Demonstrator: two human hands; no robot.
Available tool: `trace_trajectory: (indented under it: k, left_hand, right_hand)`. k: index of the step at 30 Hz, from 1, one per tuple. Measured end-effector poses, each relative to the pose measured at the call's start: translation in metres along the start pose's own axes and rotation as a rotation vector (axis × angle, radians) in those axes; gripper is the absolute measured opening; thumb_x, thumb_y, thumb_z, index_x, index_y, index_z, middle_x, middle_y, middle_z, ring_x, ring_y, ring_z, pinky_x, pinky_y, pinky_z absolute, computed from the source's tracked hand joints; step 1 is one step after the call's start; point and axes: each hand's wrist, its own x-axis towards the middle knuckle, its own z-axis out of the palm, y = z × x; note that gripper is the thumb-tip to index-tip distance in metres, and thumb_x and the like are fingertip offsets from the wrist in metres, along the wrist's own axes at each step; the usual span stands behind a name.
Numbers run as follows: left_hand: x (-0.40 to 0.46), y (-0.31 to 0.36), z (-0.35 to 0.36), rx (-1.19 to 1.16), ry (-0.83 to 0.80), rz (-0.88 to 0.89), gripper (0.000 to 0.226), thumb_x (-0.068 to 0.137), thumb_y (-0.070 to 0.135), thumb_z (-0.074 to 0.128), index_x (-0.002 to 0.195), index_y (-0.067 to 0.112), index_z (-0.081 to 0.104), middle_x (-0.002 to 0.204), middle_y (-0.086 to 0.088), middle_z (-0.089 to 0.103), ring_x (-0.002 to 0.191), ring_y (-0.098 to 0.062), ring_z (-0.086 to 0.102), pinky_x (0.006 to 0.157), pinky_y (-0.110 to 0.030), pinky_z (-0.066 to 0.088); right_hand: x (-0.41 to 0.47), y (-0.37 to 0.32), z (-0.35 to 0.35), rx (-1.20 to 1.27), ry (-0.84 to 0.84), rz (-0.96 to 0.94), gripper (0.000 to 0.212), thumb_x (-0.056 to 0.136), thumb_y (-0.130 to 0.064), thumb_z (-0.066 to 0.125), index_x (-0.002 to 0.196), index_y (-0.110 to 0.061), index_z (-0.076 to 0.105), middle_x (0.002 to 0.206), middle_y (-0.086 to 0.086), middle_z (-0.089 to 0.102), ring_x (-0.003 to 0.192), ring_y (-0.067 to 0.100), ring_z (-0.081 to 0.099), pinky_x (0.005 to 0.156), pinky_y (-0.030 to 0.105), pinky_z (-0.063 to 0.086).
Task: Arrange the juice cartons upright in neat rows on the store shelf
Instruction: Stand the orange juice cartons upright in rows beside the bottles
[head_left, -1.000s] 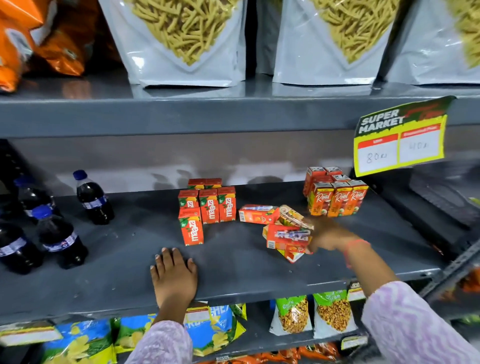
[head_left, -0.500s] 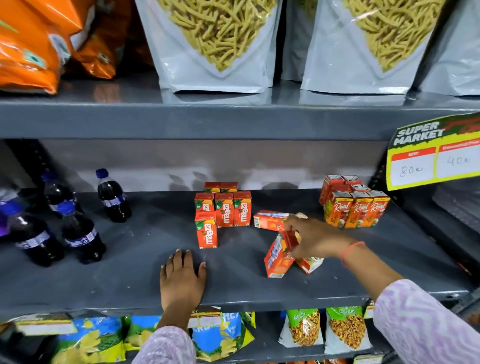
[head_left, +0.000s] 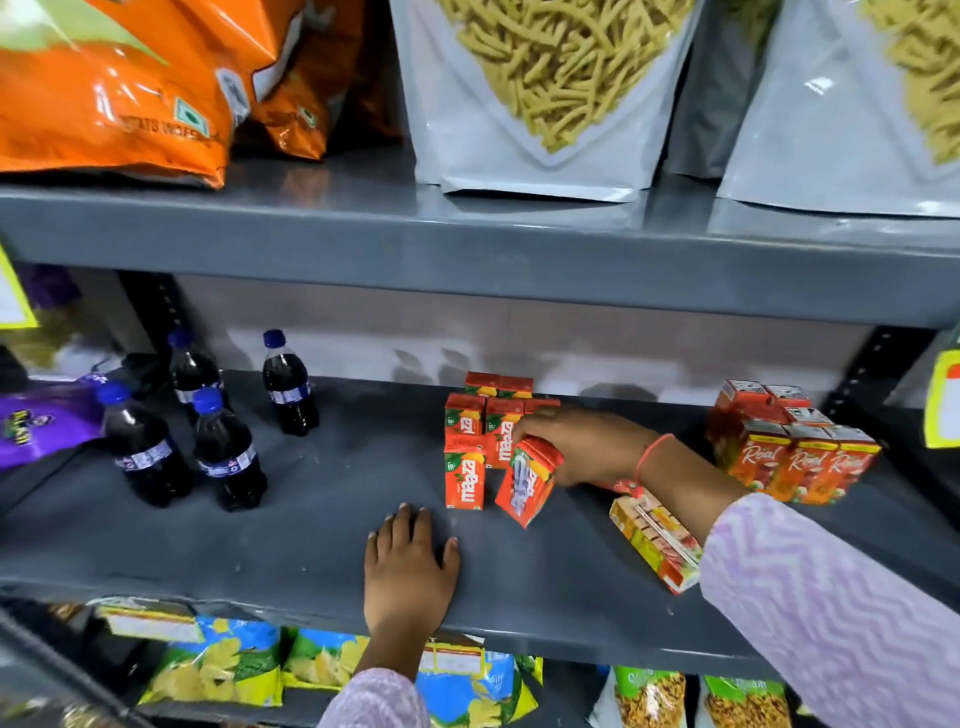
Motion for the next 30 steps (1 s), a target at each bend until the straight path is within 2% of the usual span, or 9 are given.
trace_trajectory:
  k: [2, 4, 7, 11, 14, 17, 22, 26, 30]
  left_hand:
    - [0.0, -0.001, 0.001, -0.002, -0.001, -0.002, 0.057, 0.092, 0.048, 0.036, 0.142, 0.021, 0.029, 0.155, -0.002, 0.026, 0.142, -0.022, 0.022, 0.119, -0.037, 0.012]
    - [0.0, -0.001, 0.002, -0.002, 0.004, -0.005, 0.058, 0.092, 0.049, 0.036, 0.142, 0.022, 0.029, 0.155, -0.001, 0.026, 0.142, -0.022, 0.022, 0.119, -0.036, 0.012]
    - [0.001, -0.002, 0.003, 0.001, 0.01, -0.005, 0.058, 0.091, 0.049, 0.036, 0.142, 0.022, 0.029, 0.155, -0.001, 0.026, 0.142, -0.021, 0.022, 0.119, -0.036, 0.013]
    - [0.002, -0.002, 0.004, -0.007, 0.007, -0.006, 0.058, 0.091, 0.049, 0.037, 0.142, 0.022, 0.029, 0.154, -0.001, 0.027, 0.142, -0.022, 0.022, 0.119, -0.036, 0.012]
    - [0.002, -0.002, 0.004, -0.009, 0.012, -0.004, 0.058, 0.091, 0.049, 0.038, 0.141, 0.021, 0.031, 0.154, -0.002, 0.028, 0.141, -0.023, 0.024, 0.119, -0.037, 0.013]
    - [0.001, -0.002, 0.004, -0.003, 0.019, -0.005, 0.058, 0.091, 0.049, 0.038, 0.141, 0.021, 0.031, 0.153, -0.002, 0.029, 0.141, -0.023, 0.025, 0.119, -0.037, 0.014]
    - [0.002, -0.003, 0.005, 0.002, 0.015, -0.01, 0.059, 0.091, 0.05, 0.036, 0.142, 0.023, 0.029, 0.154, -0.001, 0.027, 0.142, -0.021, 0.023, 0.119, -0.036, 0.014]
    - [0.001, -0.004, 0.006, 0.007, 0.02, -0.013, 0.059, 0.09, 0.051, 0.037, 0.142, 0.022, 0.031, 0.154, -0.001, 0.028, 0.141, -0.021, 0.024, 0.119, -0.036, 0.014]
    - [0.002, -0.003, 0.006, 0.012, 0.026, -0.013, 0.059, 0.09, 0.05, 0.038, 0.142, 0.022, 0.031, 0.154, -0.002, 0.029, 0.141, -0.021, 0.025, 0.119, -0.036, 0.015]
  right_hand:
    - [0.01, 0.001, 0.001, 0.018, 0.022, -0.047, 0.036, 0.08, -0.014, 0.062, 0.116, -0.014, 0.057, 0.124, 0.007, 0.059, 0.111, 0.023, 0.051, 0.07, 0.012, 0.024]
    - [0.018, 0.004, 0.007, 0.005, 0.025, -0.077, 0.032, 0.085, -0.017, 0.059, 0.116, -0.015, 0.057, 0.127, 0.006, 0.058, 0.114, 0.022, 0.051, 0.075, 0.011, 0.025]
    - [0.026, 0.007, 0.018, -0.001, 0.015, -0.062, 0.034, 0.086, -0.012, 0.057, 0.119, -0.02, 0.056, 0.133, 0.004, 0.052, 0.121, 0.023, 0.047, 0.097, 0.028, 0.039]
    - [0.027, 0.006, 0.024, -0.003, 0.01, -0.065, 0.05, 0.082, -0.006, 0.058, 0.128, -0.024, 0.049, 0.141, 0.002, 0.044, 0.128, 0.023, 0.041, 0.101, 0.037, 0.042]
    - [0.027, 0.007, 0.02, -0.015, 0.036, -0.077, 0.05, 0.083, -0.008, 0.058, 0.13, -0.024, 0.048, 0.141, 0.003, 0.047, 0.129, 0.024, 0.041, 0.103, 0.035, 0.038]
    - [0.028, 0.011, 0.013, -0.017, 0.062, -0.097, 0.038, 0.085, -0.011, 0.057, 0.122, -0.019, 0.057, 0.134, 0.004, 0.056, 0.123, 0.024, 0.049, 0.097, 0.027, 0.038]
    - [0.029, 0.01, 0.009, 0.006, 0.02, -0.085, 0.039, 0.086, -0.01, 0.057, 0.124, -0.019, 0.056, 0.134, 0.004, 0.057, 0.122, 0.023, 0.05, 0.094, 0.024, 0.037]
    - [0.029, 0.008, 0.011, -0.011, -0.025, -0.098, 0.045, 0.086, -0.013, 0.06, 0.129, -0.021, 0.051, 0.136, 0.004, 0.054, 0.125, 0.023, 0.048, 0.102, 0.031, 0.038]
    - [0.028, 0.009, 0.01, -0.156, -0.005, 0.03, 0.041, 0.081, -0.022, 0.063, 0.121, -0.02, 0.056, 0.126, 0.007, 0.061, 0.114, 0.027, 0.055, 0.089, 0.035, 0.047]
